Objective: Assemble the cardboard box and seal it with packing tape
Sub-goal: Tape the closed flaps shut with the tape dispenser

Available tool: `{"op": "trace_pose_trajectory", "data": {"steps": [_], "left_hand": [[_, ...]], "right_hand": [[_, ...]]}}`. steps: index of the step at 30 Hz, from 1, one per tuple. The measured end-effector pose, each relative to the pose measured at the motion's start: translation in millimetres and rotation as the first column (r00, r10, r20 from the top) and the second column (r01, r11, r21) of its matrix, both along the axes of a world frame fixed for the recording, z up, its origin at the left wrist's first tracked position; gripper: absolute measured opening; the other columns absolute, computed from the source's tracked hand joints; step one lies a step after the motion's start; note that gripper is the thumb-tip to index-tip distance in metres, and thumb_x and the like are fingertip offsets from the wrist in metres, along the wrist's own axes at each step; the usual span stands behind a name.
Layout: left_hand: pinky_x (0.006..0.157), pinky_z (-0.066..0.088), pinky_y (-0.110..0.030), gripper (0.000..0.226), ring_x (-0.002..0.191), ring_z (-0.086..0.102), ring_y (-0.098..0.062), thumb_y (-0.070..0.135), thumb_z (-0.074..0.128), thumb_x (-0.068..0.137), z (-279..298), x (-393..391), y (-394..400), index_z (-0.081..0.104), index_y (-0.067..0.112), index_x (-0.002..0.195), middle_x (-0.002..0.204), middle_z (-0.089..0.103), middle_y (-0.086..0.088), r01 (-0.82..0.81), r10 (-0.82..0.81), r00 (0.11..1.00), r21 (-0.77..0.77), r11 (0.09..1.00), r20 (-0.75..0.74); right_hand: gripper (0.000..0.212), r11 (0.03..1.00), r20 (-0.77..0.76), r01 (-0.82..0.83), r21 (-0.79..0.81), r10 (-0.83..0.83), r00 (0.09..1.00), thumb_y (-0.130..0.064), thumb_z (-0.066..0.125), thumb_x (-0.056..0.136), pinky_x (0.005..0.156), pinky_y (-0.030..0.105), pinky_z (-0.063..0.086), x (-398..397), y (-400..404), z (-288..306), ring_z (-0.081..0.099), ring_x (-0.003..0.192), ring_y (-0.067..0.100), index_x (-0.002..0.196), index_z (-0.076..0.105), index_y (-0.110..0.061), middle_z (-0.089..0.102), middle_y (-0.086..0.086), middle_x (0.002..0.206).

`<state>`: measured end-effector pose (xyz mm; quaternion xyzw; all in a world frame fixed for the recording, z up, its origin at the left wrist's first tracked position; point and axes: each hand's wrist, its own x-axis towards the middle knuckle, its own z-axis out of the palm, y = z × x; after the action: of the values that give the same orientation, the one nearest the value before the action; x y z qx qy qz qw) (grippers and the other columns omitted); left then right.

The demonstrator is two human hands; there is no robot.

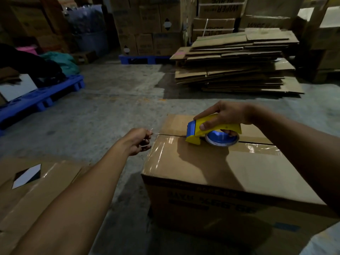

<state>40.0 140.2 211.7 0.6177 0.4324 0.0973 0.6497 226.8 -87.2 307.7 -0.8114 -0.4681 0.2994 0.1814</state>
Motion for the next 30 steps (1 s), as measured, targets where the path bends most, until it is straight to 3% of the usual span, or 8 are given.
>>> {"op": "trace_pose_trajectory", "data": {"steps": [7,12,18,22,24,26,28,30], "left_hand": [[0.047,0.043,-0.026,0.021,0.050,0.034,-0.010,0.011,0.044,0.098,0.7,10.5,7.5,0.055,0.017,0.080,0.068,0.045,0.001,0.023,-0.023,1.000,-0.046,0.999,-0.017],[0.051,0.038,-0.024,0.022,0.053,0.034,-0.010,0.011,0.045,0.098,-8.1,8.9,4.6,0.055,0.015,0.078,0.069,0.046,0.000,0.017,-0.025,0.998,-0.134,0.991,-0.061],[0.051,0.051,-0.025,0.028,0.051,0.054,-0.013,0.019,0.052,0.098,-18.7,9.1,-9.5,0.060,0.013,0.072,0.068,0.058,-0.003,0.077,-0.082,0.997,-0.289,0.954,-0.004],[0.059,0.047,-0.023,0.043,0.064,0.057,-0.017,0.057,0.053,0.089,-25.0,3.7,-16.8,0.064,0.018,0.075,0.070,0.062,-0.001,0.218,-0.221,0.942,-0.040,0.975,-0.253],[0.075,0.048,-0.029,0.047,0.085,0.062,-0.026,0.053,0.046,0.092,-28.6,5.4,-17.2,0.064,0.013,0.110,0.099,0.067,-0.007,0.167,-0.095,0.944,0.210,0.963,-0.317],[0.108,0.033,-0.037,0.057,0.136,0.041,-0.029,0.038,0.037,0.098,-20.5,12.6,-19.6,0.030,0.017,0.150,0.152,0.039,-0.009,0.151,-0.022,0.972,0.546,0.824,-0.235],[0.120,0.016,-0.041,0.058,0.149,0.017,-0.022,0.033,0.031,0.100,1.0,21.4,-32.1,0.015,0.022,0.155,0.162,0.018,-0.001,0.278,-0.161,0.961,0.771,0.573,-0.227],[0.121,0.010,-0.047,0.057,0.151,0.004,-0.022,0.032,0.028,0.103,15.1,33.6,-45.8,0.009,0.023,0.156,0.164,0.009,0.002,0.474,-0.299,0.876,0.786,0.396,-0.378]], "right_hand": [[0.053,1.000,0.000,0.027,-0.017,-0.027,1.000,-0.049,0.069,0.075,0.080,0.041,0.057,3.9,-1.0,0.9,0.057,0.107,0.027,0.125,0.055,-0.048,0.052,-0.001,0.131],[0.051,0.999,-0.021,0.035,-0.039,-0.036,0.999,-0.046,0.068,0.078,0.059,0.033,0.057,3.4,1.3,-4.1,0.061,0.083,0.021,0.127,0.056,-0.044,0.056,0.001,0.122],[0.051,0.998,-0.029,0.037,-0.060,-0.038,0.999,-0.052,0.069,0.071,0.069,0.042,0.060,6.2,3.7,-5.0,0.061,0.095,0.027,0.121,0.057,-0.050,0.054,0.000,0.125],[0.051,0.997,0.007,0.045,-0.068,-0.044,0.999,-0.045,0.067,0.080,0.068,0.036,0.058,7.3,3.5,-4.6,0.056,0.096,0.020,0.129,0.054,-0.044,0.049,-0.001,0.128],[0.051,0.996,0.020,0.046,-0.080,-0.044,0.999,-0.048,0.067,0.079,0.075,0.040,0.058,7.6,4.5,-3.8,0.056,0.102,0.023,0.128,0.054,-0.045,0.049,0.000,0.131],[0.050,0.996,0.033,0.031,-0.086,-0.028,0.999,-0.047,0.067,0.081,0.070,0.033,0.056,6.3,6.5,-1.9,0.056,0.095,0.019,0.129,0.055,-0.043,0.049,-0.002,0.131],[0.049,0.996,0.041,0.007,-0.087,-0.003,0.999,-0.045,0.064,0.084,0.061,0.026,0.050,4.3,9.3,0.7,0.053,0.083,0.012,0.132,0.053,-0.042,0.049,-0.004,0.127],[0.046,0.995,0.030,-0.029,-0.094,0.032,0.999,-0.042,0.063,0.086,0.055,0.022,0.048,3.3,11.0,3.0,0.055,0.082,0.011,0.131,0.054,-0.040,0.052,-0.008,0.120]]}}
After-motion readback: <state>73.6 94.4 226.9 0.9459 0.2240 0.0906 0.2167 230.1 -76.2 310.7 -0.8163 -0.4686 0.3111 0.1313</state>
